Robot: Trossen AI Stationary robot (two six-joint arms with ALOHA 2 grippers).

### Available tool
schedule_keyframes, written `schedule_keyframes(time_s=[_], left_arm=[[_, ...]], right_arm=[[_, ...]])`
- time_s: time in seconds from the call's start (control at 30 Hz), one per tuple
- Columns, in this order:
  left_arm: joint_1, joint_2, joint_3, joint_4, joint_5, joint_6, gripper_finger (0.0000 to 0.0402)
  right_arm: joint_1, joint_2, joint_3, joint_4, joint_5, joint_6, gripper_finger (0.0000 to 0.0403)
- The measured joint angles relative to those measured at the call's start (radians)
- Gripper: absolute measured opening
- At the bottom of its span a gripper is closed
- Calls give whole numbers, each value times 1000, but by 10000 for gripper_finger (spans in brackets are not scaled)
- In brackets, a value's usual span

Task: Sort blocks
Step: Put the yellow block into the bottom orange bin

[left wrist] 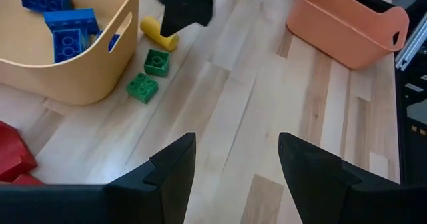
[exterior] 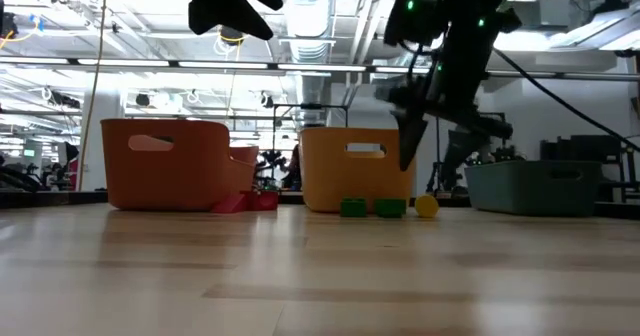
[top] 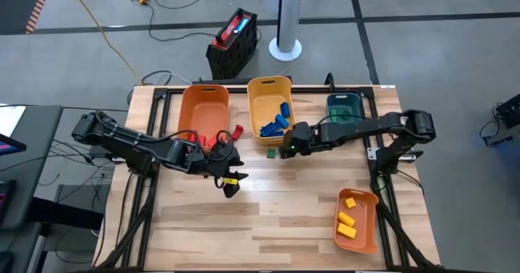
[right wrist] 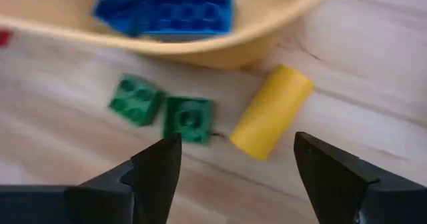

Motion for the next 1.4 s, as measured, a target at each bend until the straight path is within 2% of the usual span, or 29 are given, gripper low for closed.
schedule_keyframes(time_s=[0.23, 0.4, 0.6, 0.83, 1.1, 1.2, 1.4], left_arm=[[0, 0, 0, -3, 8, 8, 208], [0, -1, 0, -20, 24, 8, 208], [-3, -1, 0, -50, 65, 4, 208], [-4, -2, 0, -53, 66, 4, 208], [-4, -2, 0, -52, 67, -5, 208], [-4, -2, 0, -50, 67, -25, 208], [-4, -3, 0, -41, 67, -43, 208]], right_arm=[[5, 70, -1, 28, 9, 39, 318], [19, 136, -1, 26, 29, 86, 318], [35, 144, 0, 14, 74, 110, 303], [19, 139, -1, 8, 65, 104, 250], [59, 131, 0, -12, 24, 84, 118], [99, 105, 0, -58, -3, 44, 80], [193, -29, -2, -209, -44, 20, 55]])
